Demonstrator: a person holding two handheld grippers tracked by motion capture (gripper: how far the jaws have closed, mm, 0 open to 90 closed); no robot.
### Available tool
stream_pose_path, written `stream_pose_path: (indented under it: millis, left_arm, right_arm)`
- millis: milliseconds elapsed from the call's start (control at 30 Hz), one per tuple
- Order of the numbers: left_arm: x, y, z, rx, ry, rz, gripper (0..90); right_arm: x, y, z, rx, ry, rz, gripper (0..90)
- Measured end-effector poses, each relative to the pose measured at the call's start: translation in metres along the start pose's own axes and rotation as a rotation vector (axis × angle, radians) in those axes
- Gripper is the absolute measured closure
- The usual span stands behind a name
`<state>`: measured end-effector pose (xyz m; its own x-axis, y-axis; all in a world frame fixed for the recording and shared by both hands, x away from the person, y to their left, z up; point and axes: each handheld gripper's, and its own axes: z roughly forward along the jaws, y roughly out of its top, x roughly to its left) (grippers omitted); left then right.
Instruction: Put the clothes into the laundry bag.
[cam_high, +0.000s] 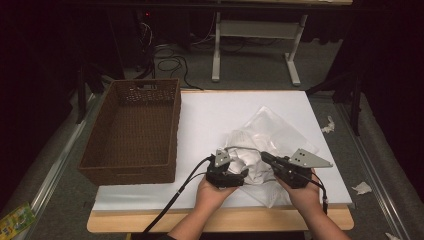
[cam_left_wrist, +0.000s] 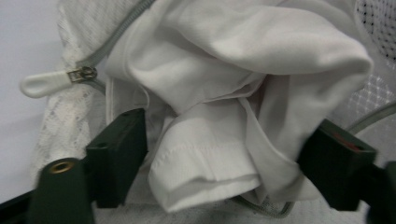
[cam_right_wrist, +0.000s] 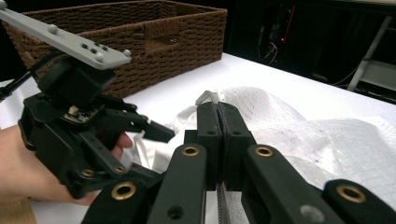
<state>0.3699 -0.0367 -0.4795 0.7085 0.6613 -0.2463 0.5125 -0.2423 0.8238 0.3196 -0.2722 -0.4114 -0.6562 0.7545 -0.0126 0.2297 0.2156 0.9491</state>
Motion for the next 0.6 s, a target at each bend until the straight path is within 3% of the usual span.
stream_pose_path:
  millis: [100, 167, 333, 600]
  left_arm:
    - [-0.001, 0.001, 0.004, 0.035, -0.027, 0.015, 39.6]
    - [-0.002, 0.002, 0.005, 0.044, -0.021, 0.031, 53.2]
    - [-0.002, 0.008, 0.009, 0.052, -0.034, 0.02, 81.4]
    - [-0.02, 0.024, 0.011, -0.083, 0.011, 0.08, 84.3]
  right_arm:
    - [0.0, 0.0, 0.001, 0.0, 0.004, 0.001, 89.4]
    - [0.0, 0.0, 0.001, 0.001, 0.002, -0.005, 89.4]
    - [0.001, 0.0, 0.001, 0.002, 0.005, -0.003, 89.4]
    - [0.001, 0.0, 0.001, -0.005, 0.014, 0.003, 89.4]
